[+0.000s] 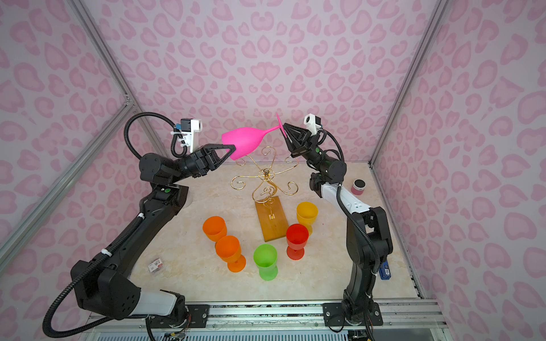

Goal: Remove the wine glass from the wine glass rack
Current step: 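Close the left gripper on the pink glass bowl and open the right gripper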

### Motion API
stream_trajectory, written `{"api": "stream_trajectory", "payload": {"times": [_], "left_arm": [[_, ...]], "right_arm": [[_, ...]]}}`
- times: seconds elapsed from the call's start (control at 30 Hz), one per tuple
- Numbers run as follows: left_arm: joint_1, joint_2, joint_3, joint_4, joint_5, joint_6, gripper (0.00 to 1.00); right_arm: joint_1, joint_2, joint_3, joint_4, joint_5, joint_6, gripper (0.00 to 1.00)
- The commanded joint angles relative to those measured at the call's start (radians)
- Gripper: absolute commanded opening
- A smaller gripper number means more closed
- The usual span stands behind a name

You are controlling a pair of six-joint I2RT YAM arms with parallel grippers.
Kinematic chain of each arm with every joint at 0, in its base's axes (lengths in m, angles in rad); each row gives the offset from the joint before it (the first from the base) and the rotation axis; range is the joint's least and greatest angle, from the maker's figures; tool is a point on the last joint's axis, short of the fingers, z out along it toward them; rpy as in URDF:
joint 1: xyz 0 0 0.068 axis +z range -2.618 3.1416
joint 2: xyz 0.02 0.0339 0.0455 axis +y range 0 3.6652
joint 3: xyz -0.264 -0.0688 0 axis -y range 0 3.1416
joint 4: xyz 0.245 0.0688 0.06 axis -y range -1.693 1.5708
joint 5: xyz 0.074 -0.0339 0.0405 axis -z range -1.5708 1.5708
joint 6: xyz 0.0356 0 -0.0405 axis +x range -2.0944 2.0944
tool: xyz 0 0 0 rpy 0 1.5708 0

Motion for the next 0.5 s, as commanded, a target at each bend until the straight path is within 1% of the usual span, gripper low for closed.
{"api": "stream_trajectory", "payload": {"times": [0.0, 0.07, 0.2, 0.3, 0.33, 0.37, 0.4, 0.47], "left_arm": [[0.004, -0.011, 0.01, 0.008, -0.012, -0.003, 0.02], [0.004, -0.014, 0.015, 0.008, -0.009, -0.003, 0.02], [0.005, -0.032, 0.017, -0.002, -0.003, 0.007, 0.02], [0.007, -0.054, 0.017, -0.039, -0.006, 0.037, 0.02], [0.008, -0.064, 0.039, -0.06, -0.011, 0.053, 0.02], [0.011, -0.076, 0.049, -0.092, -0.021, 0.073, 0.02], [0.014, -0.086, 0.051, -0.12, -0.031, 0.094, 0.02], [0.023, -0.109, 0.061, -0.197, -0.049, 0.15, 0.02]], "right_arm": [[-0.014, -0.009, 0.002, 0.047, 0.009, 0.025, 0.21], [-0.024, -0.014, 0.034, 0.049, 0.009, 0.026, 0.24], [-0.05, -0.029, 0.045, 0.048, 0.0, 0.019, 0.3], [-0.078, -0.053, 0.042, 0.047, -0.016, -0.004, 0.34], [-0.088, -0.066, 0.036, 0.042, -0.022, -0.018, 0.36], [-0.097, -0.081, 0.025, 0.033, -0.029, -0.034, 0.42], [-0.106, -0.095, 0.019, 0.017, -0.04, -0.056, 0.45], [-0.124, -0.137, -0.029, -0.045, -0.068, -0.129, 0.48]]}}
